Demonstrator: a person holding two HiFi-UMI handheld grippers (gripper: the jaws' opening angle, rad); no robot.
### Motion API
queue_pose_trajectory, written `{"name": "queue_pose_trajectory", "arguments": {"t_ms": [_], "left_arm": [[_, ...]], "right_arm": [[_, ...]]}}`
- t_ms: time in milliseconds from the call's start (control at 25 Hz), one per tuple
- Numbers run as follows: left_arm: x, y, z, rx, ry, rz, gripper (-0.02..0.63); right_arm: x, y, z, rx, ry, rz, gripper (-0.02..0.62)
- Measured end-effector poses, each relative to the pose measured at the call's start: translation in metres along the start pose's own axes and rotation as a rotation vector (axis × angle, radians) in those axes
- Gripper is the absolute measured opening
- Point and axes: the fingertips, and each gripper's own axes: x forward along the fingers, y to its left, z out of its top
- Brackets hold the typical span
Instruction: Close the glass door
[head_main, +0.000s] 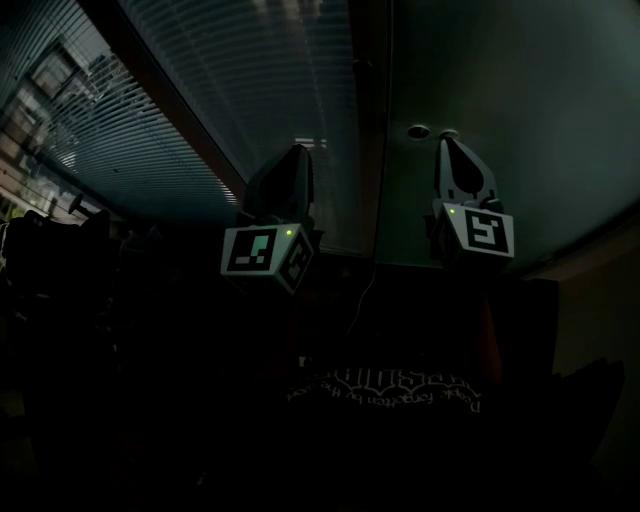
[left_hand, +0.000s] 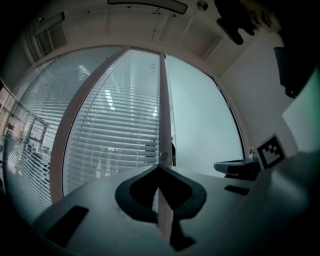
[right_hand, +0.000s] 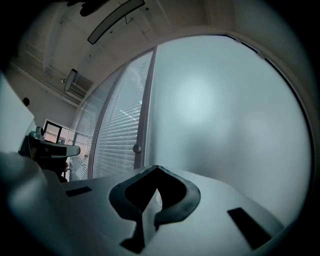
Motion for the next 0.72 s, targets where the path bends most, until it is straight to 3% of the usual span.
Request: {"name": "queue_pose_trajectory", "arguments": {"t_ms": [480,720], "left_arm": [[0.002,0.015,-0.012,0.019,0.014,0.039,-0.005],[0.006,0.012,-0.012,0.03,0.005,0.021,-0.005]], "right_arm": [[-0.005,-0.006,0.006,-0.04,-0.027,-0.03,0.002],[-0.005,-0.01,0.006,-0.03,-0.025,-0.036,0.002]]}}
